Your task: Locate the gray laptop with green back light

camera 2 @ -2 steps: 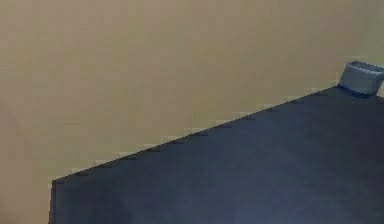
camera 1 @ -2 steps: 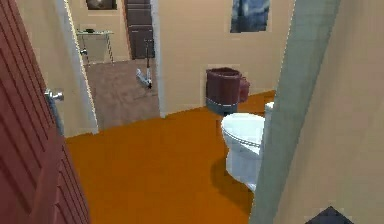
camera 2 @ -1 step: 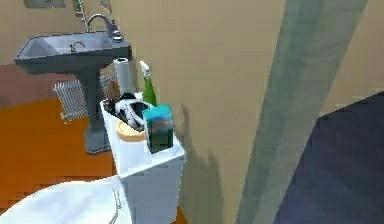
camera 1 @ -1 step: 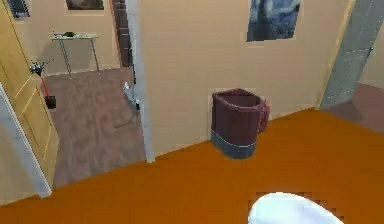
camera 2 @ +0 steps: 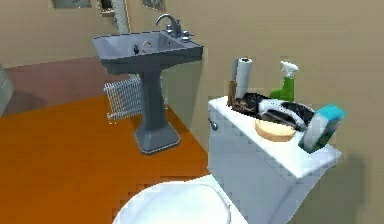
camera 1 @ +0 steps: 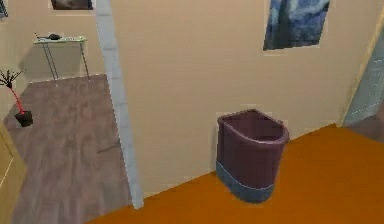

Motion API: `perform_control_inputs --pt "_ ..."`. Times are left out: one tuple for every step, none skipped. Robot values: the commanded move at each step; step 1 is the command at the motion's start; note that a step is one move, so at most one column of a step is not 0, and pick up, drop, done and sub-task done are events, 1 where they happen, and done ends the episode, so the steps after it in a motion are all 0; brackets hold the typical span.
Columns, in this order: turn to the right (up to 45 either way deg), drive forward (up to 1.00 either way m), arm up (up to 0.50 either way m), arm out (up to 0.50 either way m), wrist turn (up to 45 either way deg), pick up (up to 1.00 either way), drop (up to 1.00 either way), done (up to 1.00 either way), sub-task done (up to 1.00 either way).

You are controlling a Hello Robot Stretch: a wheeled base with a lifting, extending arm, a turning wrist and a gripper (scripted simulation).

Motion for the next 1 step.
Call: perform_control_inputs --pt "15.0 0.0 0.0 0.0 0.0 0.0 0.0 0.0 0.0"
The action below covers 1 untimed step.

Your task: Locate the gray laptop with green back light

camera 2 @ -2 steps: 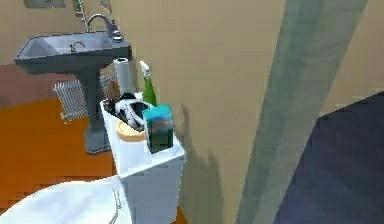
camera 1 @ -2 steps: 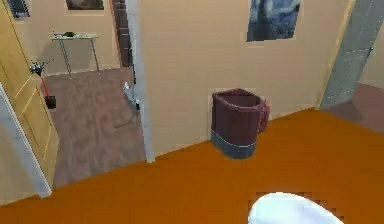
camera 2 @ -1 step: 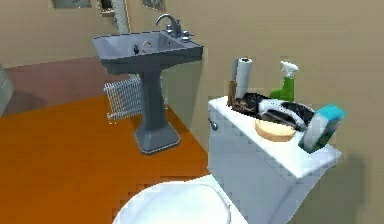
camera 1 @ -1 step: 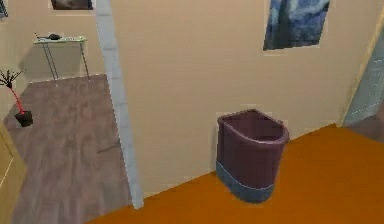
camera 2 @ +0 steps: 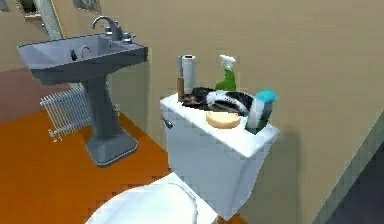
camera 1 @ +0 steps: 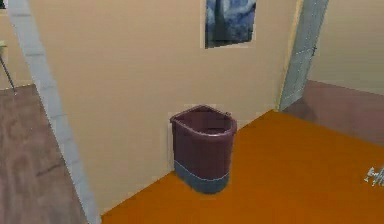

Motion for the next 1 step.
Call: perform_control_inputs --pt "0.0 0.35 0.0 0.0 0.0 0.0 0.0 0.0 0.0"
